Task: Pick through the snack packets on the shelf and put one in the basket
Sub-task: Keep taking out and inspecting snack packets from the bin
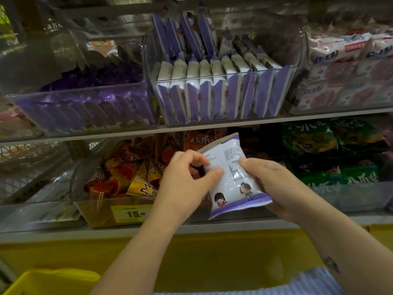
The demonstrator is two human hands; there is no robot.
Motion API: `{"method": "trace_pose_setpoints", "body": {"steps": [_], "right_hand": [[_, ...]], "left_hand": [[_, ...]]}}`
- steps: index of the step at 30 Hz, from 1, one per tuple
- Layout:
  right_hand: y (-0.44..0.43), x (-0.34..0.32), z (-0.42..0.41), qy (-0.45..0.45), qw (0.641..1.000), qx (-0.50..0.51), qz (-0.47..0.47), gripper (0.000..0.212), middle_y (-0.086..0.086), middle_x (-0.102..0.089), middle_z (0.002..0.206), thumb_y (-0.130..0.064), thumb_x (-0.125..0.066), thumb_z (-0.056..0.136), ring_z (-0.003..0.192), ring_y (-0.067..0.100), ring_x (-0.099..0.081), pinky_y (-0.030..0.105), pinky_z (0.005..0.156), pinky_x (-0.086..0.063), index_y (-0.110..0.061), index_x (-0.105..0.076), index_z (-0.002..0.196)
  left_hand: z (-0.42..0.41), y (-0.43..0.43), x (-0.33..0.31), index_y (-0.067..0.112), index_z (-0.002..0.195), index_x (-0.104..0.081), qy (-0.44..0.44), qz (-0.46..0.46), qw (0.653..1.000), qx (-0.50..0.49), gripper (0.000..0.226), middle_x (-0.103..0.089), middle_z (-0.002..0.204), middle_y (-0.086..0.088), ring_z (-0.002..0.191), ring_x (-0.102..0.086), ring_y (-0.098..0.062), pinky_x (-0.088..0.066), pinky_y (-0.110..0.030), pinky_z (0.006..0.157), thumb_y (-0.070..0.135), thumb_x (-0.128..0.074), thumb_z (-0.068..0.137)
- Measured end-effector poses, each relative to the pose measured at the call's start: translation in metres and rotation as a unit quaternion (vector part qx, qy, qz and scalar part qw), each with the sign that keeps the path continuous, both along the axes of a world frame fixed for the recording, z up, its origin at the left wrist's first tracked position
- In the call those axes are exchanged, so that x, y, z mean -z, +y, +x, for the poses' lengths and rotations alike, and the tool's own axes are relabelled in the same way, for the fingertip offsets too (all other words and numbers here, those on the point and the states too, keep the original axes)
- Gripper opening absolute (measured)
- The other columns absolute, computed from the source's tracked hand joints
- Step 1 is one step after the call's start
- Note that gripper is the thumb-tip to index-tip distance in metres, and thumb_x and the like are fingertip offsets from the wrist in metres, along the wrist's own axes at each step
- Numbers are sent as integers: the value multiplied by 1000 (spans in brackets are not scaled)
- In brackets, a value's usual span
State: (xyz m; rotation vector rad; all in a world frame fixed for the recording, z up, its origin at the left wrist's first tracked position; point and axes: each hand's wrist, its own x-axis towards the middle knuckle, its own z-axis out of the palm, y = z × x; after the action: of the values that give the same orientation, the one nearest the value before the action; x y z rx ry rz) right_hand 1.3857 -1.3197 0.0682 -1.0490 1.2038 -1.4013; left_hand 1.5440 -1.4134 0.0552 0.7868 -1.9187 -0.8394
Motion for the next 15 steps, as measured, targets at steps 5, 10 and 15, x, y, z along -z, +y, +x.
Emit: {"method": "trace_pose_setpoints", "body": {"steps": [5, 10, 15], "right_hand": [[-5, 6, 5, 126, 985, 118, -2, 29, 9, -76, 97, -34, -51, 96, 85, 23, -74, 47, 81, -59, -10, -62, 109], [-5, 7, 13, 220, 961, 164, -29, 18, 2, -76, 93, -36, -55, 95, 81, 15, -74, 46, 77, -60, -19, -61, 99], [-4, 4, 17, 243, 955, 166, -45, 16, 0, -76, 91, -34, -57, 94, 79, 11, -74, 43, 75, -61, -20, -60, 100]], "left_hand": [[-7, 9, 5, 36, 95, -50, -99, 86, 989, 71, 29, -54, 109, 9, 88, -57, -3, -44, -8, 57, 46, -73, 80], [-7, 7, 5, 36, 99, -45, -106, 140, 981, 85, 39, -53, 114, 8, 92, -59, -4, -53, -24, 68, 37, -73, 72], [-6, 7, 3, 30, 101, -51, -67, 181, 978, 80, 54, -58, 109, 5, 92, -67, -12, -61, -44, 76, 41, -68, 51]]}}
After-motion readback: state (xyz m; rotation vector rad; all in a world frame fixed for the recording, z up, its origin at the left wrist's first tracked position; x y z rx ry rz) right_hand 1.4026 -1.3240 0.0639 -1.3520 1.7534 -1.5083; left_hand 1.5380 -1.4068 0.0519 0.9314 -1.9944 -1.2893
